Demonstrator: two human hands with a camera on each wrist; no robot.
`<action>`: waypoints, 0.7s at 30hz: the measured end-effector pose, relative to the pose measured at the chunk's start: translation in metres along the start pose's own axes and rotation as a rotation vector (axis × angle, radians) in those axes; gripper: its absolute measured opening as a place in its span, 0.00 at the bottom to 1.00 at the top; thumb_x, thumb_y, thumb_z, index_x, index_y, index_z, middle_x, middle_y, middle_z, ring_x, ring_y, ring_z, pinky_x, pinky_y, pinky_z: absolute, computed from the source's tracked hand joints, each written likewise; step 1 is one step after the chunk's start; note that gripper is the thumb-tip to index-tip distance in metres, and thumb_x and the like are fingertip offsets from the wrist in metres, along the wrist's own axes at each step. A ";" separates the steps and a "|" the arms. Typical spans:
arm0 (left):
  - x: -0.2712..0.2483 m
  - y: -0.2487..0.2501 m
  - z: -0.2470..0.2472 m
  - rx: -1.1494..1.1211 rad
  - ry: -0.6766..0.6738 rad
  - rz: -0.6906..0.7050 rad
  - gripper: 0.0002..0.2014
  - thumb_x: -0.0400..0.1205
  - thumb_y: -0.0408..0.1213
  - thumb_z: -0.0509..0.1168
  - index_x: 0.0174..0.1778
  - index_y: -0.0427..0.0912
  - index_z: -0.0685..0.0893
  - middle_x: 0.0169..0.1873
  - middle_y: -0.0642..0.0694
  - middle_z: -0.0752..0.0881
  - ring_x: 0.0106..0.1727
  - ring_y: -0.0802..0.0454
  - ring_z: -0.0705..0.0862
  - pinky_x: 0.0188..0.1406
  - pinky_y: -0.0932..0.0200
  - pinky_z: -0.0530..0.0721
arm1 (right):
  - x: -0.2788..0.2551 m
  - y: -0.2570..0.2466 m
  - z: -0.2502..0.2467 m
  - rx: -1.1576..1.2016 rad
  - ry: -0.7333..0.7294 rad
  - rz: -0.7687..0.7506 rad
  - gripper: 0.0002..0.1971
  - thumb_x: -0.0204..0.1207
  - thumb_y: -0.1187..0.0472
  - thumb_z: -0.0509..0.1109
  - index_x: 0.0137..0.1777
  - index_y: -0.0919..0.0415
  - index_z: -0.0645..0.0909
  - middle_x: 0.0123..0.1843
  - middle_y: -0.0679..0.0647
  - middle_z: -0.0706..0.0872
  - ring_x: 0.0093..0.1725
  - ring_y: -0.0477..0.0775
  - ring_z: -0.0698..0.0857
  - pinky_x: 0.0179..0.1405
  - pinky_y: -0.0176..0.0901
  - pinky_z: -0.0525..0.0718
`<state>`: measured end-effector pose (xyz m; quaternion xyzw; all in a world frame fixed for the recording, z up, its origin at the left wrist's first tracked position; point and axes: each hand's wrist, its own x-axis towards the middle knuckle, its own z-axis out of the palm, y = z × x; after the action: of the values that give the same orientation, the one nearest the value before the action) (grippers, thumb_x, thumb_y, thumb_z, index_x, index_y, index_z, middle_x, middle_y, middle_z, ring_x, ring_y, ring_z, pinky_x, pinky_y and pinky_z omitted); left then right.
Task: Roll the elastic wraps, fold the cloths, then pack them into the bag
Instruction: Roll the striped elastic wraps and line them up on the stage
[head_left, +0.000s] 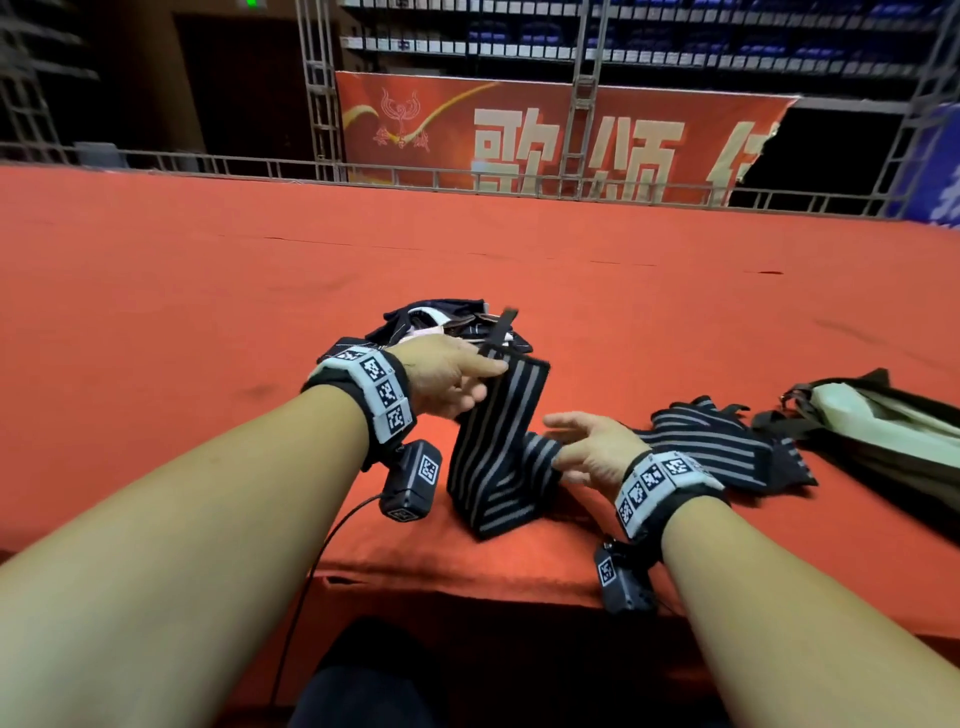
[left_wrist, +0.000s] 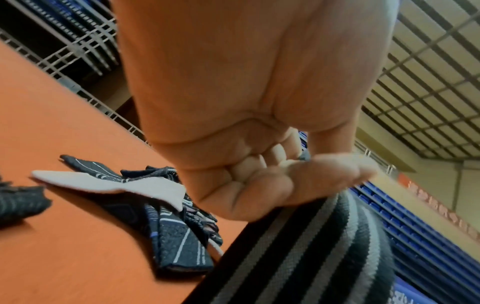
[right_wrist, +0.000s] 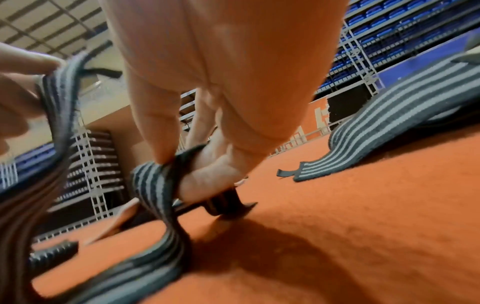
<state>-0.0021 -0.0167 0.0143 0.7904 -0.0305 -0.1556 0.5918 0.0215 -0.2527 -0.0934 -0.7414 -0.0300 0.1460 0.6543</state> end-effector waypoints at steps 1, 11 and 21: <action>0.002 -0.005 -0.002 0.029 0.021 -0.026 0.12 0.84 0.46 0.71 0.37 0.47 0.85 0.24 0.49 0.78 0.22 0.56 0.73 0.26 0.63 0.70 | 0.000 0.003 -0.001 -0.043 0.008 0.047 0.25 0.71 0.84 0.67 0.64 0.62 0.83 0.52 0.65 0.88 0.30 0.52 0.85 0.21 0.39 0.78; 0.020 -0.025 -0.003 0.131 0.008 -0.015 0.11 0.84 0.48 0.71 0.48 0.43 0.91 0.35 0.54 0.88 0.36 0.55 0.75 0.34 0.60 0.67 | 0.005 0.014 -0.012 0.016 0.204 0.144 0.03 0.75 0.69 0.77 0.41 0.66 0.87 0.49 0.68 0.89 0.48 0.64 0.91 0.49 0.55 0.92; 0.020 -0.034 -0.003 0.004 -0.101 -0.006 0.12 0.83 0.40 0.72 0.58 0.38 0.87 0.34 0.44 0.79 0.27 0.56 0.70 0.31 0.63 0.74 | 0.004 0.000 0.001 0.384 0.237 0.065 0.19 0.74 0.86 0.60 0.52 0.64 0.83 0.46 0.64 0.87 0.24 0.50 0.81 0.22 0.38 0.74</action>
<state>0.0132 -0.0089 -0.0212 0.7829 -0.0583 -0.1968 0.5873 0.0253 -0.2511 -0.0946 -0.6158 0.0995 0.0819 0.7772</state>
